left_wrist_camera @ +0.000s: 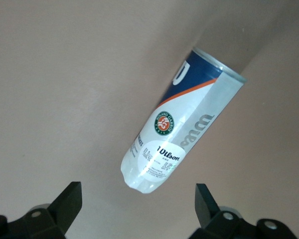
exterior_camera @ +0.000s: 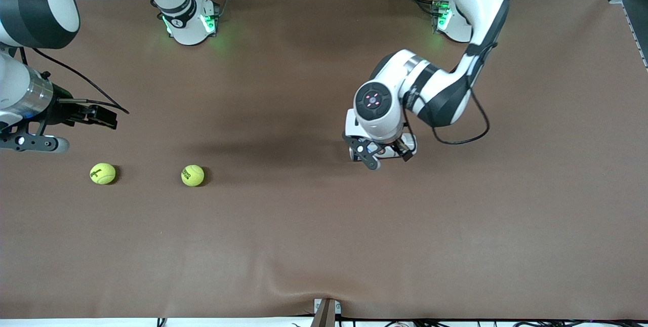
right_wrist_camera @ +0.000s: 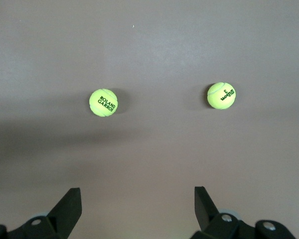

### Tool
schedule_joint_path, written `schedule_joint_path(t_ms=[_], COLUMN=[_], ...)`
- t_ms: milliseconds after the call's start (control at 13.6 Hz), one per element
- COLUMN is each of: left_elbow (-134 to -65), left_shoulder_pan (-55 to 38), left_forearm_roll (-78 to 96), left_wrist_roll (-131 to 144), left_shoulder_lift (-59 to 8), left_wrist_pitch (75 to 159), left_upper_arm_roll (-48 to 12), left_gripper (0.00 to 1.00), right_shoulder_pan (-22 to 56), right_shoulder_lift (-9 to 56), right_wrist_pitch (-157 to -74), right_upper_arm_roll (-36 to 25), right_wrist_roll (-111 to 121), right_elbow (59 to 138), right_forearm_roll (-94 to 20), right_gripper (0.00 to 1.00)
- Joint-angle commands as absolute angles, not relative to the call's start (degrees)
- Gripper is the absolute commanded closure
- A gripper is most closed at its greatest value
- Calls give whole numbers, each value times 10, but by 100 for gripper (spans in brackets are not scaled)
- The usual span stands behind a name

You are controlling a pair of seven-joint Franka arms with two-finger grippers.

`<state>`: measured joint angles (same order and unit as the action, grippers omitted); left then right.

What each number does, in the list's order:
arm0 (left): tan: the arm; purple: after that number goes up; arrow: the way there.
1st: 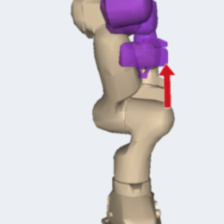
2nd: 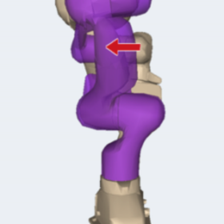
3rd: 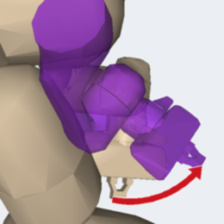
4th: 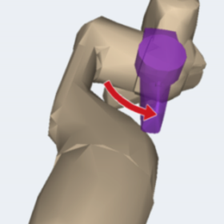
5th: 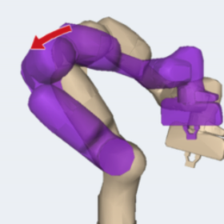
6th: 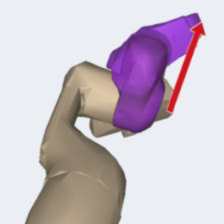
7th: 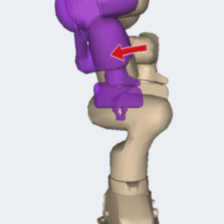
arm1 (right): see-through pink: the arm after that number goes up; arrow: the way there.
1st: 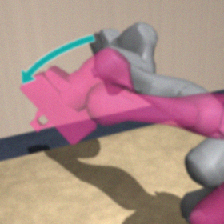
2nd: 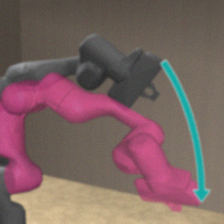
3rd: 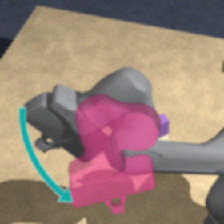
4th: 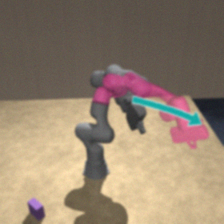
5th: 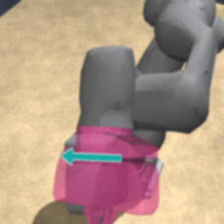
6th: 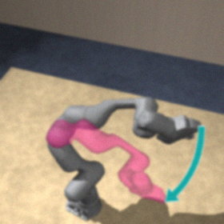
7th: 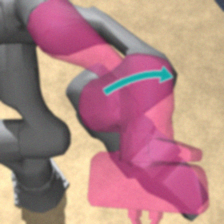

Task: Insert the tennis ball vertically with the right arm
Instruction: 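Grasp the can's closed end with the left gripper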

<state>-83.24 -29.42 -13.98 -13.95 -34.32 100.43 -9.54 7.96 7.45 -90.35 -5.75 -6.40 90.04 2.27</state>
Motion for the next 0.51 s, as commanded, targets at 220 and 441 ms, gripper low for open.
schedule_joint_path(t_ms=[220, 441], left_elbow=[-879, -906], left_shoulder_pan=[-297, -298], left_forearm_roll=[-201, -228], left_wrist_roll=[-241, -287], left_shoulder_lift=[-345, -347], left_wrist_pitch=[1033, 1062], left_upper_arm_roll=[-98, -99], left_gripper=[0, 0], right_shoulder_pan=[79, 80], right_shoulder_lift=[82, 82], right_wrist_pitch=[-894, -894], right_upper_arm_roll=[-56, -56], right_wrist_roll=[-66, -70], right_elbow=[886, 886], right_forearm_roll=[17, 17], right_gripper=[0, 0])
